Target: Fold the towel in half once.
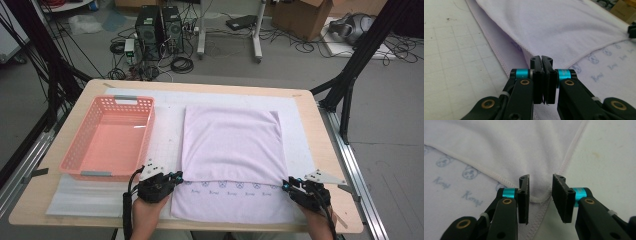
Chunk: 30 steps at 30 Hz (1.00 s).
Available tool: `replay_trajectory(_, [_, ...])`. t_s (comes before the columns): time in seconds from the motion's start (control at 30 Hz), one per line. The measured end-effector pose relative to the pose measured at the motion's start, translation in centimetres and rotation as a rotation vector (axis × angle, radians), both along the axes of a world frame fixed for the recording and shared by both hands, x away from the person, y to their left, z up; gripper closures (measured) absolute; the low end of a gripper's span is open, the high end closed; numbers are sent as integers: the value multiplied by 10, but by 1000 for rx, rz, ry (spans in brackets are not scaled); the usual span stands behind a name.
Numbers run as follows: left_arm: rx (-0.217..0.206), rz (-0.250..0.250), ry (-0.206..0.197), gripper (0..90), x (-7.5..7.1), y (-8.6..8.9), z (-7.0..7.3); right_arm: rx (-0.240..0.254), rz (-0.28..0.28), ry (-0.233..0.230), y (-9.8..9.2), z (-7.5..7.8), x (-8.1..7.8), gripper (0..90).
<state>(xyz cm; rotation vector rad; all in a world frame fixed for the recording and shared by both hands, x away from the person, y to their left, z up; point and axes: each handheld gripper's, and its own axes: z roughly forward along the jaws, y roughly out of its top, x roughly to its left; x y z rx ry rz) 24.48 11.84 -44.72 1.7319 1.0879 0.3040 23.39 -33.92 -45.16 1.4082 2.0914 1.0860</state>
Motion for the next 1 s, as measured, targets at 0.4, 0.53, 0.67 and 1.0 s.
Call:
replay_trajectory(0.4, [-27,-4,-18,881,-4,3,4,-61,26,-46,4,5,-3,863])
replay_trajectory(0.53, [-22,-17,-22,883,-8,5,6,-33,32,-56,2,11,-9,866])
replay_trajectory(0.67, [-21,-30,-21,883,-16,5,8,-4,47,-49,1,15,-17,868])
replay_trajectory(1.0, [-22,-72,-13,883,-53,18,12,34,80,-41,-8,23,-56,869])
